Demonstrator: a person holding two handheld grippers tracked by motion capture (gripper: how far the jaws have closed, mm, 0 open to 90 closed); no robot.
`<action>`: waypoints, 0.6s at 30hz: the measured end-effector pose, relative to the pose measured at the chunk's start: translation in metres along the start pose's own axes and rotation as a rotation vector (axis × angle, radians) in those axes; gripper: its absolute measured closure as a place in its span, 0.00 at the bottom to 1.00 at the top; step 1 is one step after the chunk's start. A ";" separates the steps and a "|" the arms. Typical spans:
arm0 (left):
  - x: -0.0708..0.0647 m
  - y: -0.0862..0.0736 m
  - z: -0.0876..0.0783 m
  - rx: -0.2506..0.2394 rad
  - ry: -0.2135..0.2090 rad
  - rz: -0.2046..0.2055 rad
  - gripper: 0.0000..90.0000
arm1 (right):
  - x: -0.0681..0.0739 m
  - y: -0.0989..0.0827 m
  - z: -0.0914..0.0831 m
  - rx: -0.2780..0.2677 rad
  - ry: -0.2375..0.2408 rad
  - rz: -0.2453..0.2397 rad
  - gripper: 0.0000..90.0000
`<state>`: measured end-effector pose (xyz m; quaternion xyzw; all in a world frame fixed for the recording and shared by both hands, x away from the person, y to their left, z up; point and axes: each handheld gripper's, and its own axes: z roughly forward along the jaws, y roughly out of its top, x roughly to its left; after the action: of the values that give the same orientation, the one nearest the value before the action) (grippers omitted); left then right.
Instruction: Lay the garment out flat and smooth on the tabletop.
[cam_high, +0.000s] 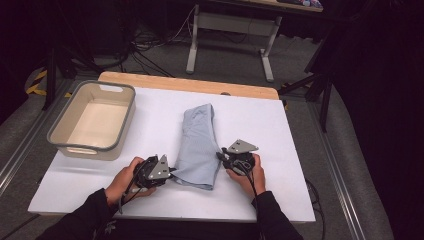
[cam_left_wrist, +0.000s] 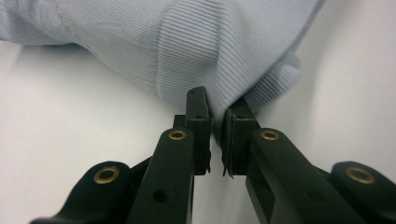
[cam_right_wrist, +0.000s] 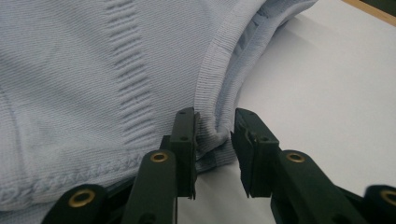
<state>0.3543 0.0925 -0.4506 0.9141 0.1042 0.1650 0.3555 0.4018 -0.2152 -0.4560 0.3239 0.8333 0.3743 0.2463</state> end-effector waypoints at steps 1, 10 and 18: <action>-0.001 0.000 -0.002 -0.001 -0.006 0.003 0.92 | 0.000 0.000 -0.001 0.000 -0.003 -0.003 0.77; -0.010 -0.002 -0.006 0.000 -0.058 0.018 0.96 | -0.002 -0.001 -0.001 0.003 0.002 0.008 0.76; -0.011 -0.009 -0.010 -0.026 -0.055 -0.005 0.97 | -0.001 -0.001 0.000 0.006 0.000 0.001 0.77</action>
<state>0.3399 0.1015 -0.4523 0.9133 0.0943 0.1401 0.3705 0.4021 -0.2162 -0.4567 0.3251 0.8342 0.3718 0.2453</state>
